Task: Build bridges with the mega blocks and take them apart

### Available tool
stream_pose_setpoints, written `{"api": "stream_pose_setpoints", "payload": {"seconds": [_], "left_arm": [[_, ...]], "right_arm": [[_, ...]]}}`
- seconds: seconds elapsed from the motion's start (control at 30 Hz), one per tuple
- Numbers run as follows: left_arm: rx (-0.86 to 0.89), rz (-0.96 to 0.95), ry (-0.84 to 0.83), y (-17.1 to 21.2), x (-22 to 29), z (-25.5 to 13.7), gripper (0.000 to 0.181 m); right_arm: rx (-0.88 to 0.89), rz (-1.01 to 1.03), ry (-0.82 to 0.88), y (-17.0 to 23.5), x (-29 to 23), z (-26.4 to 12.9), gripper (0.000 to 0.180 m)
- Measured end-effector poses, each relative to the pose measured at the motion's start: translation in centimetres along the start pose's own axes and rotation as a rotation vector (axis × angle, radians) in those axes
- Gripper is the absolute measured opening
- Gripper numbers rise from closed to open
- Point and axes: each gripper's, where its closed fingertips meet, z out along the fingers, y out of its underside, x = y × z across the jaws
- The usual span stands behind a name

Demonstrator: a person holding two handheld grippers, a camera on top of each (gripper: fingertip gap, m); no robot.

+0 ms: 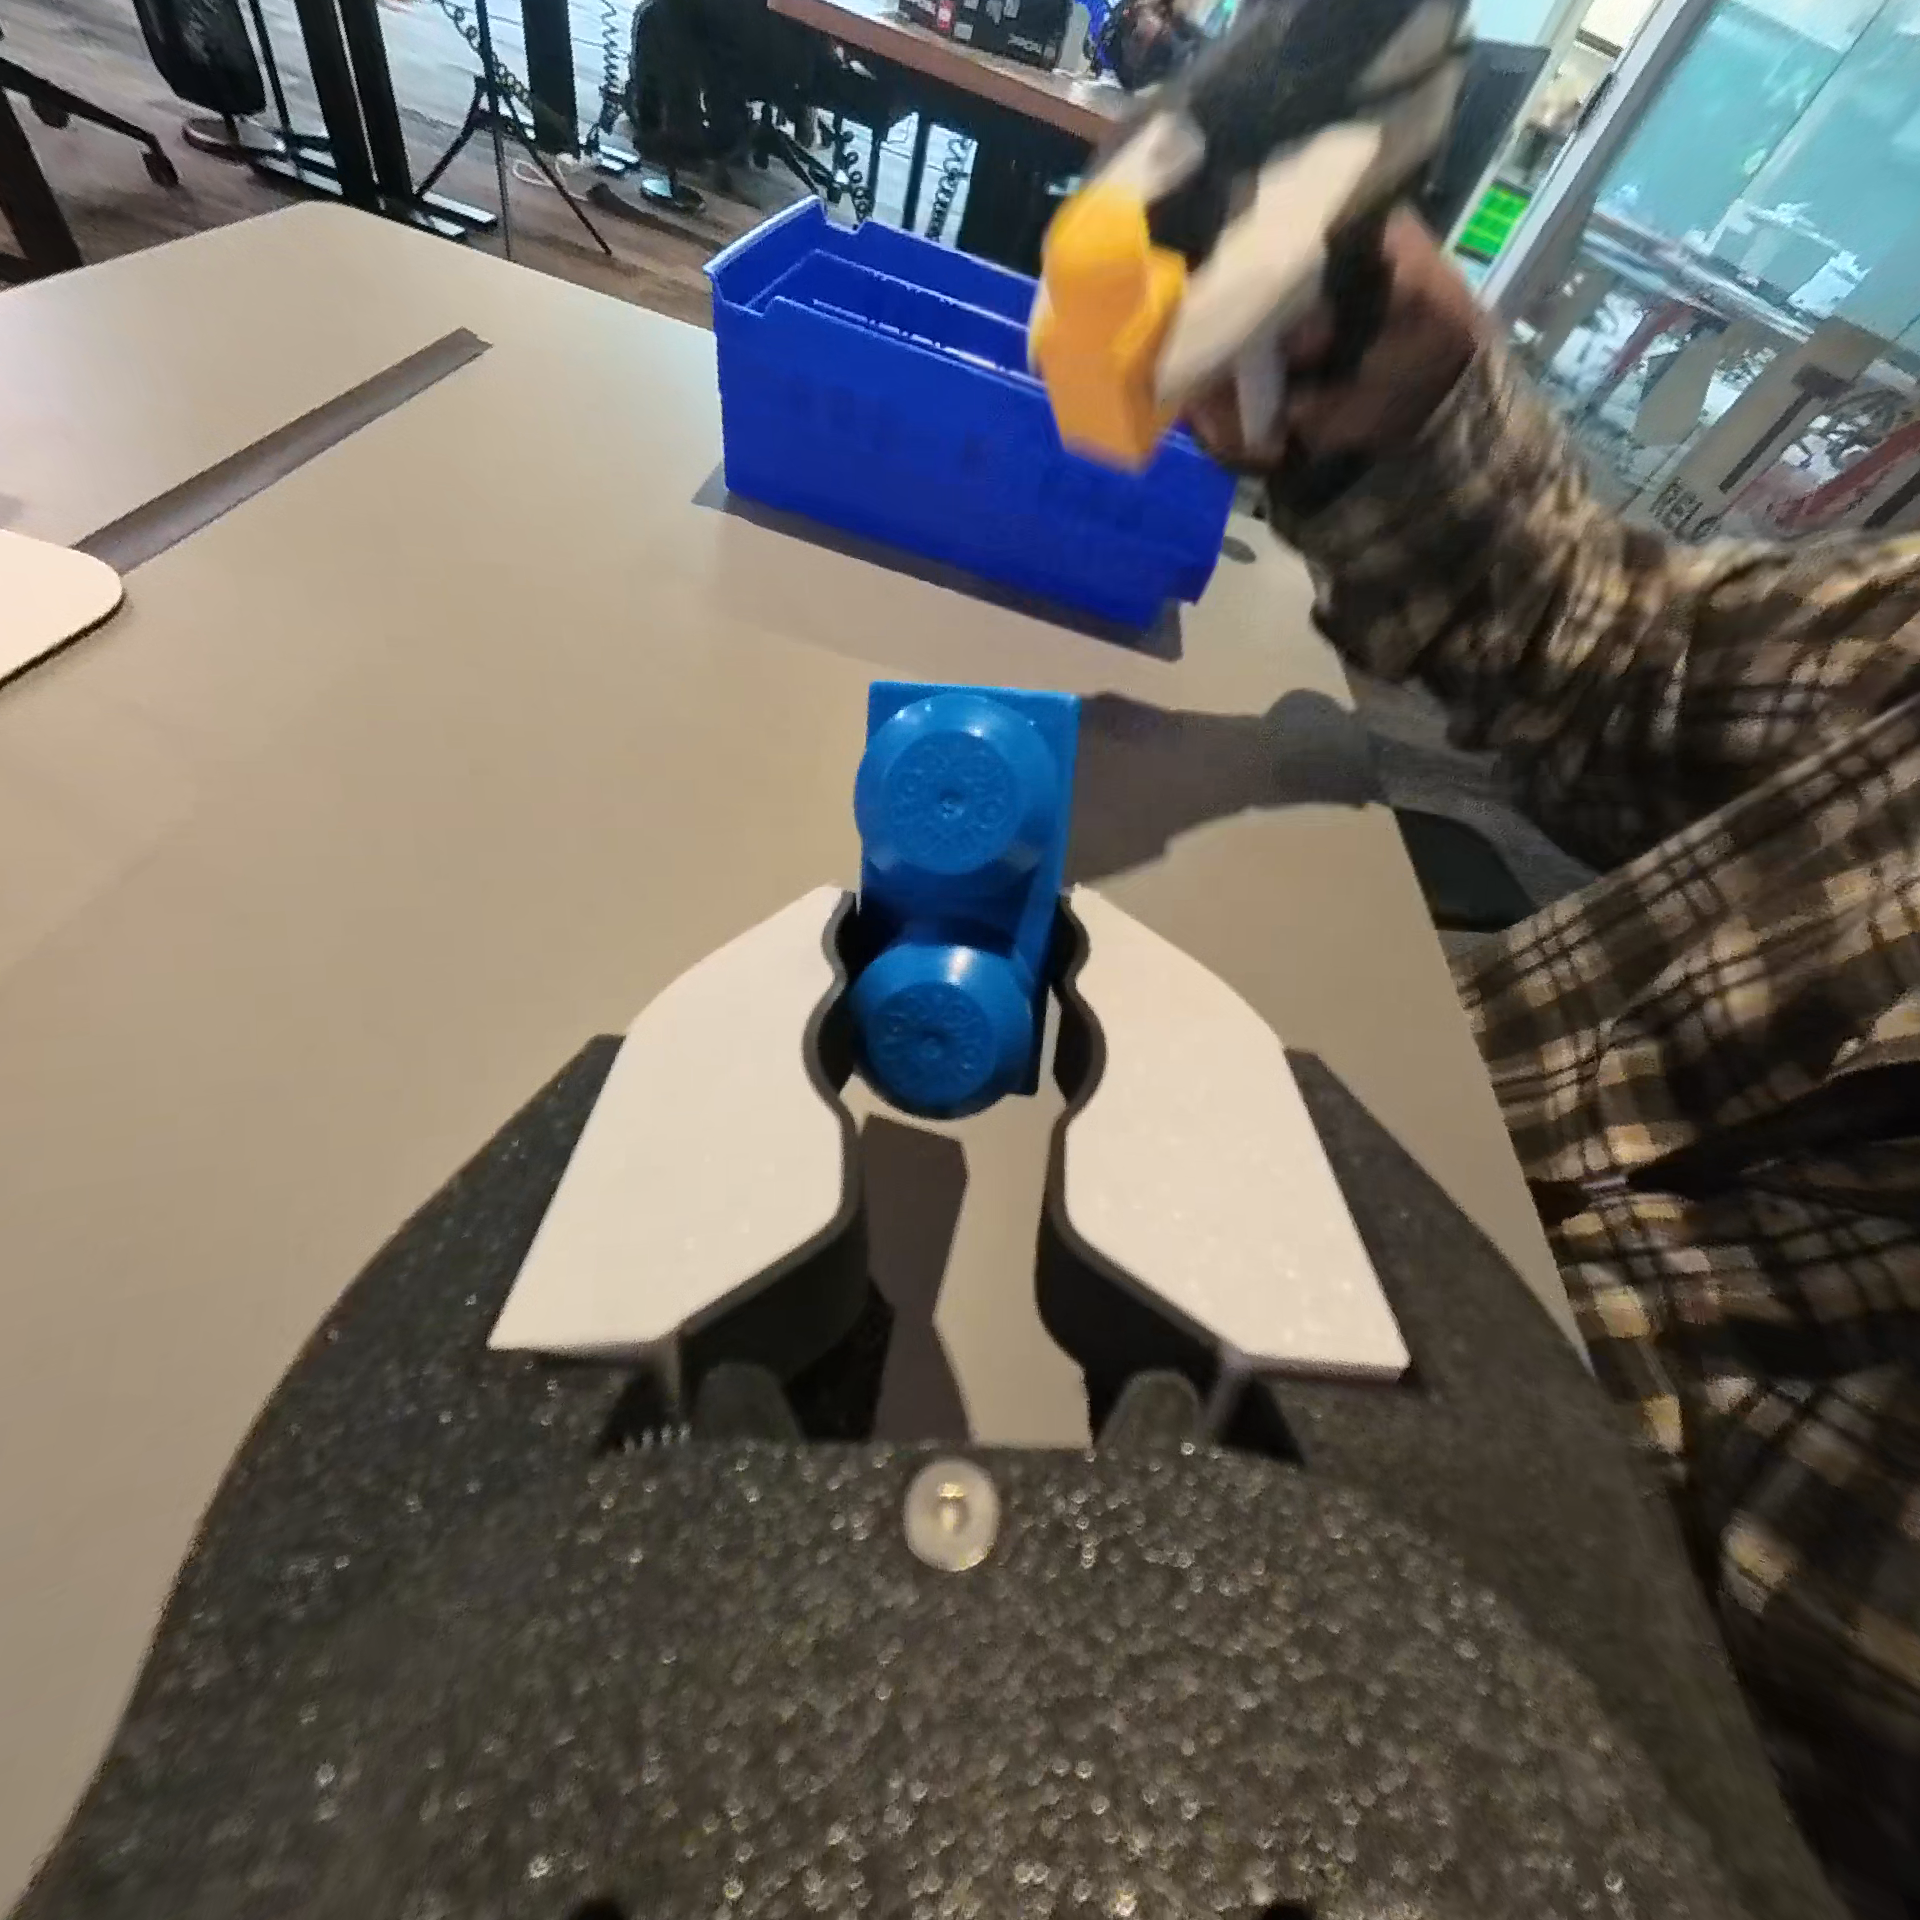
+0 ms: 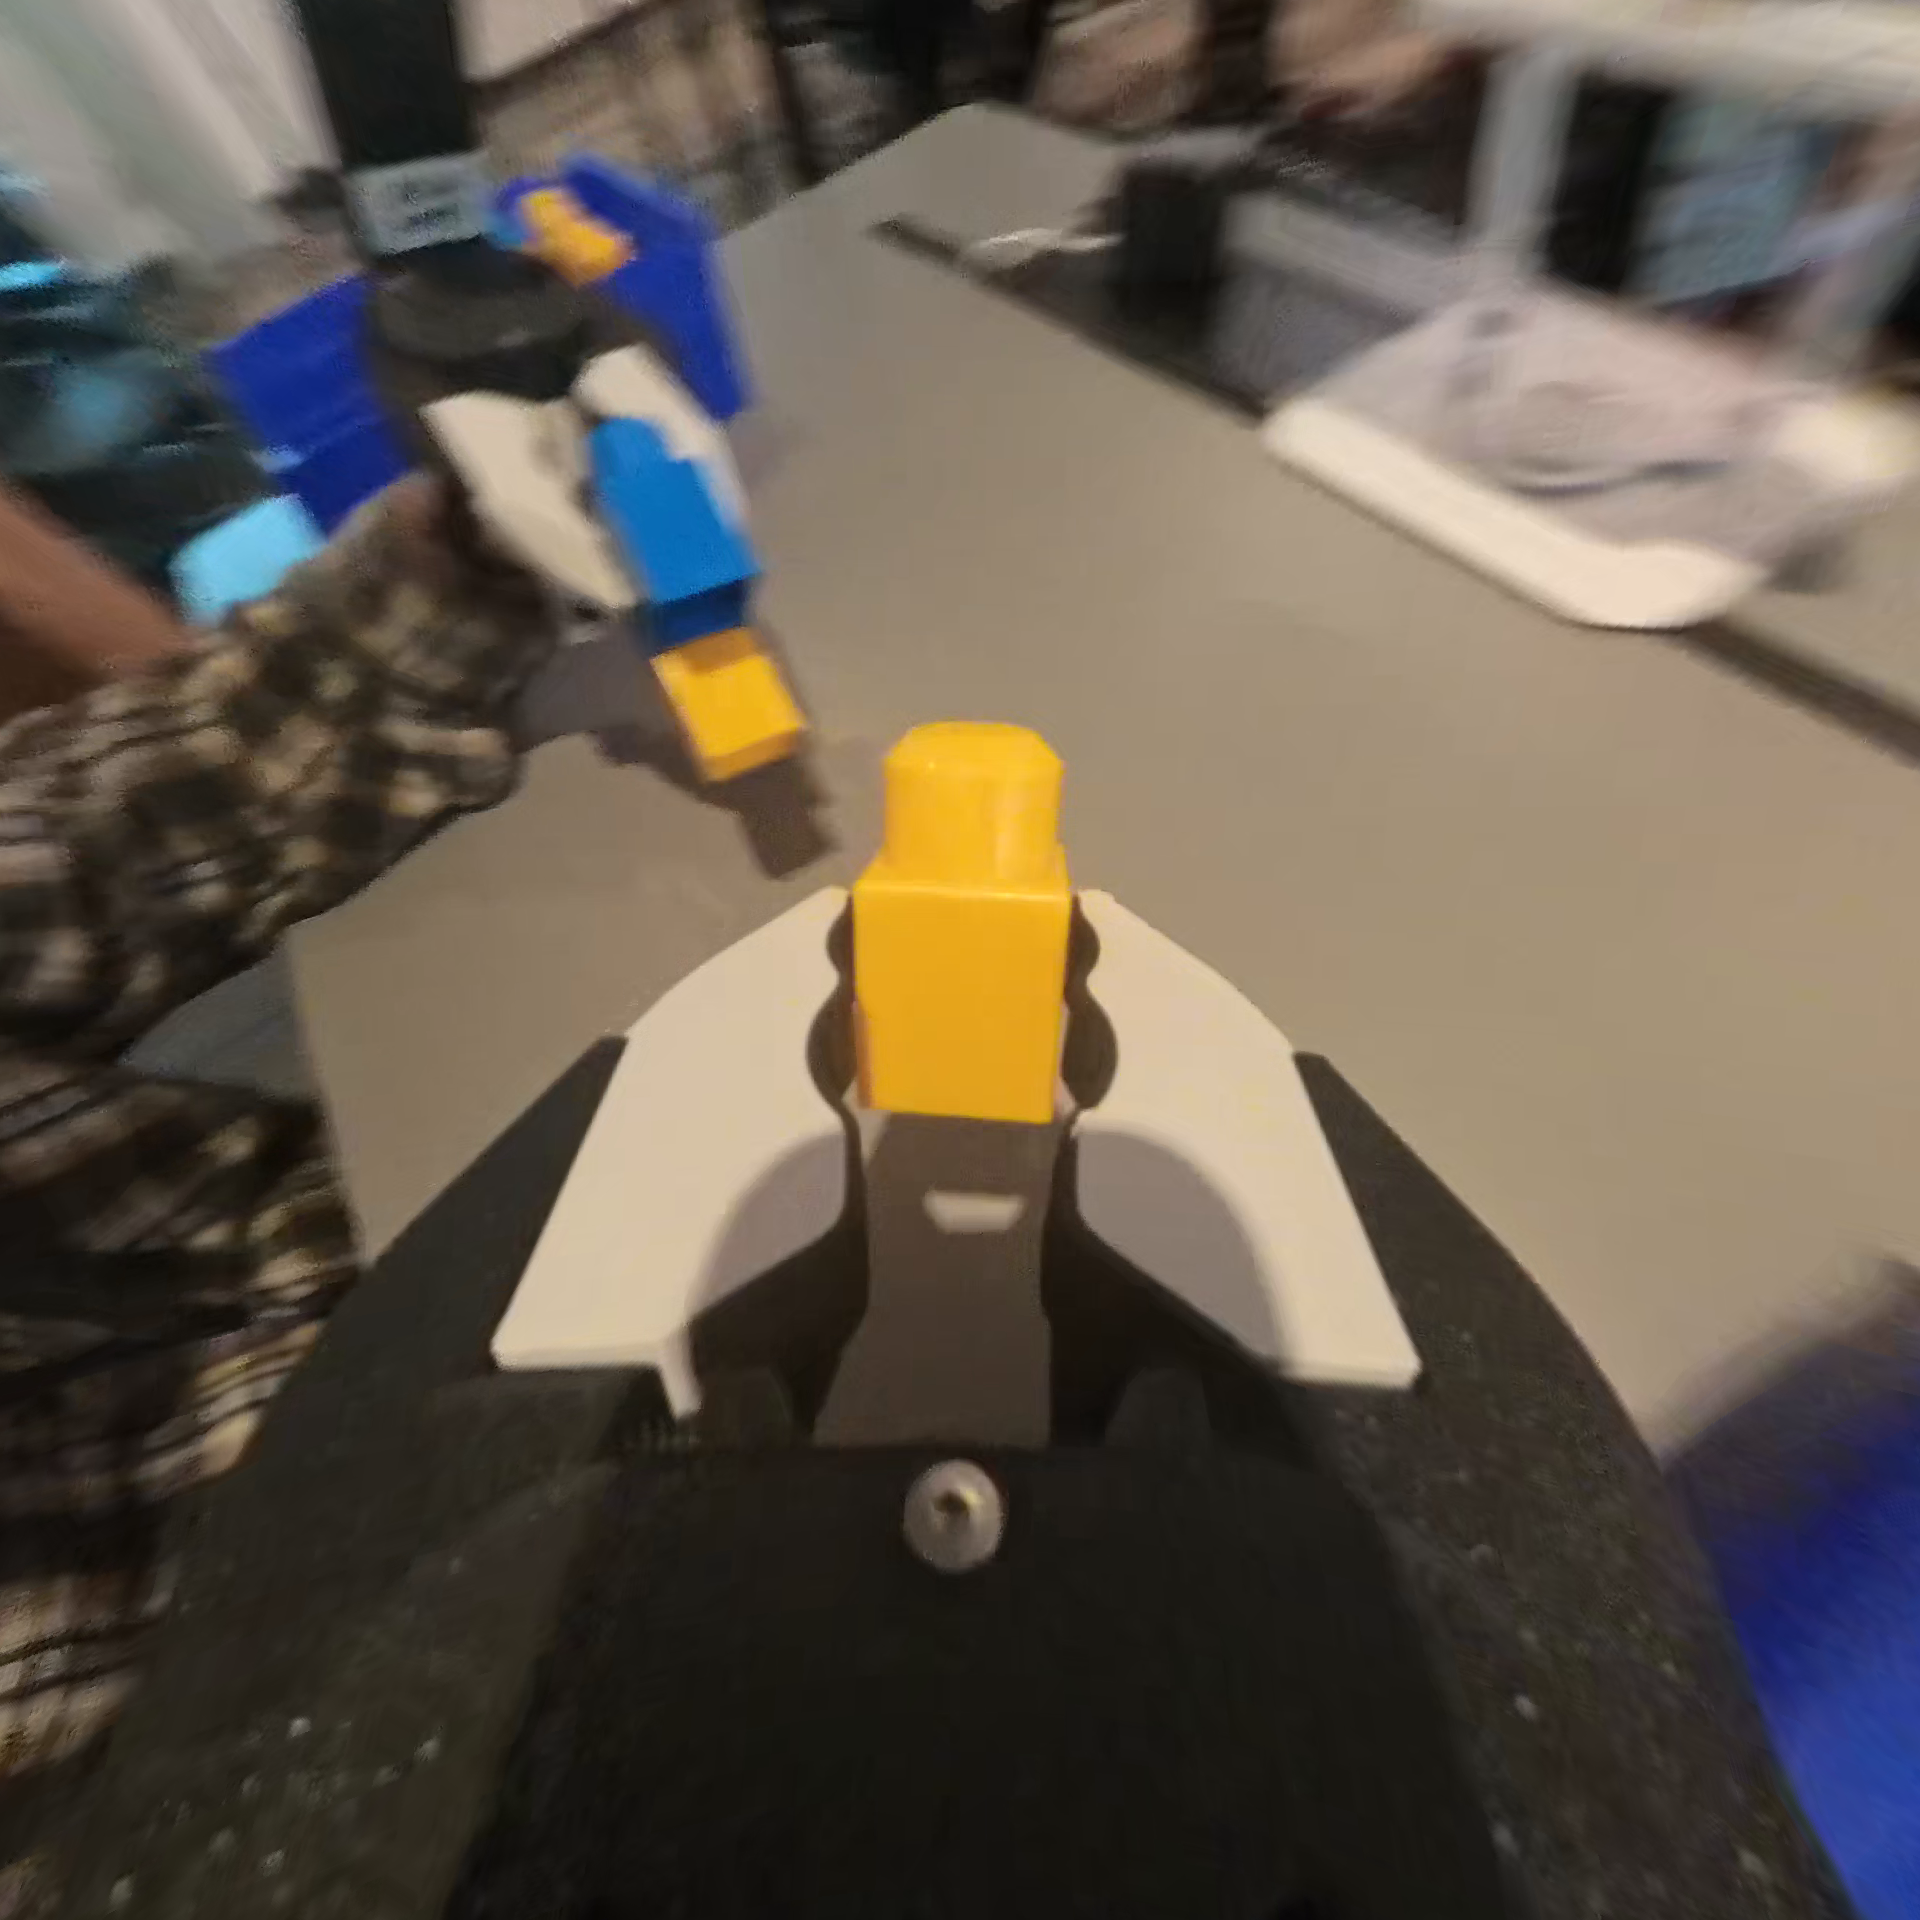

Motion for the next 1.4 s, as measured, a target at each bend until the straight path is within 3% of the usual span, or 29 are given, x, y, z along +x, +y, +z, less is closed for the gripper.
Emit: {"api": "stream_pose_setpoints", "payload": {"seconds": [0.17,0.27,0.47,0.83,0.93,1.03,1.2,1.3,1.4], "left_arm": [[-0.002,0.051,0.009,-0.4,1.0,0.3,0.035],[0.015,0.066,0.019,-0.6,1.3,0.5,0.035],[0.024,0.046,0.025,-0.2,1.0,0.7,0.035],[0.021,0.03,0.008,0.1,0.2,0.6,0.035],[0.031,0.016,0.001,0.2,-0.1,0.3,0.035],[0.06,-0.003,0.01,-0.1,-0.4,-0.1,0.035],[0.09,-0.011,0.014,-0.4,-0.4,-0.4,0.035],[0.094,-0.009,0.02,-0.5,-0.3,-0.3,0.035],[0.088,-0.002,0.026,-0.5,-0.1,0.0,0.035]], "right_arm": [[0.059,0.13,0.396,0.3,11.6,-14.1,0.036],[0.024,0.239,0.457,3.6,16.3,-17.3,0.037],[-0.133,0.325,0.497,9.3,20.3,-16.0,0.037],[-0.426,0.393,0.56,15.3,24.4,-11.0,0.038],[-0.415,0.4,0.565,15.5,24.8,-10.9,0.077],[-0.328,0.361,0.613,12.5,24.1,-13.0,0.088],[0.127,0.062,0.525,-0.4,15.2,-14.8,0.086],[0.303,-0.153,0.342,-4.8,6.7,-11.4,0.079],[0.247,-0.272,0.102,-3.9,0.0,-4.1,0.08]]}}
